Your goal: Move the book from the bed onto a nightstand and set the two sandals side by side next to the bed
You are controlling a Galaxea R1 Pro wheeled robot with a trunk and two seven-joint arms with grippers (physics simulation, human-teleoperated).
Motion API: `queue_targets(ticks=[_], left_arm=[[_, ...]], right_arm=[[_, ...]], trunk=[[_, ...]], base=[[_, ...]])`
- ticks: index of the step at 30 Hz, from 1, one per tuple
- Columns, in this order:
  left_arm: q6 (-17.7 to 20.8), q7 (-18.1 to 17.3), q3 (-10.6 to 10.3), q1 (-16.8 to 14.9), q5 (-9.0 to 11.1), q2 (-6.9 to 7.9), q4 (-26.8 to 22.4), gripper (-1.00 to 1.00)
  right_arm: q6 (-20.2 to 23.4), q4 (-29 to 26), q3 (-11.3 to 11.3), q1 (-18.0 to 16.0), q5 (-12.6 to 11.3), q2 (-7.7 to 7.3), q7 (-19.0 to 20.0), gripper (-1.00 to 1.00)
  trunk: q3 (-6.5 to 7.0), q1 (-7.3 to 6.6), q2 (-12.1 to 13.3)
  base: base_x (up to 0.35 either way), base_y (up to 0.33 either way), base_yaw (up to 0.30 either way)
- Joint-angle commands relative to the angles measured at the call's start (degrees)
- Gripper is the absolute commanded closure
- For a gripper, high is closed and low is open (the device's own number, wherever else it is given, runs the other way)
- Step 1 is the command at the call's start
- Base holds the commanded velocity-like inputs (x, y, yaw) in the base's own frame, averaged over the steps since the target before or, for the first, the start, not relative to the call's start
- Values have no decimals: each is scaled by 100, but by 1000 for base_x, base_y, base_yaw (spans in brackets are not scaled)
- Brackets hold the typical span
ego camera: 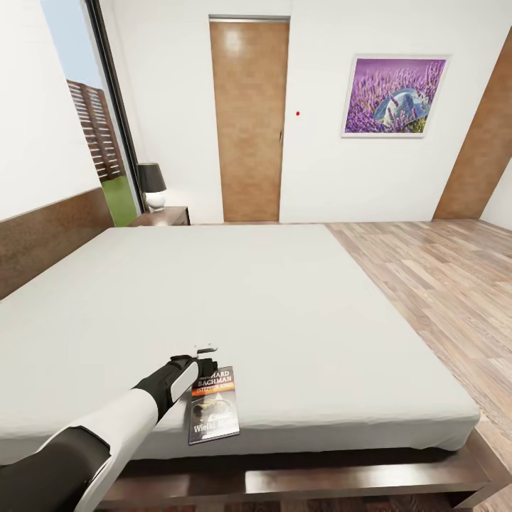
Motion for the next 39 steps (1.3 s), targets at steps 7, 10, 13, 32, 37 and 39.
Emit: queue_targets(ticks=[7,10,13,32,37,39], left_arm=[[19,45,-48,-2,65,4,-10,-100],[19,45,-48,-2,64,4,-10,-100],[19,45,-49,-2,65,4,-10,-100],[18,45,-48,-2,66,4,-10,-100],[19,45,-48,-2,66,4,-10,-100],[19,45,-48,-2,67,4,-10,-100]], right_arm=[[-33,6,-49,-3,62,1,-16,-100],[-34,7,-49,-3,63,1,-16,-100],[-33,7,-49,-3,63,1,-16,-100],[-31,4,-49,-3,63,1,-16,-100],[-33,6,-49,-3,63,1,-16,-100],[-33,9,-49,-3,63,1,-16,-100]], trunk=[[-4,0,-2],[-4,0,-2],[-4,0,-2],[-4,0,-2],[-4,0,-2],[-4,0,-2]], base=[[0,0,0],[0,0,0],[-2,0,0],[-14,0,0],[-1,0,0],[0,0,0]])
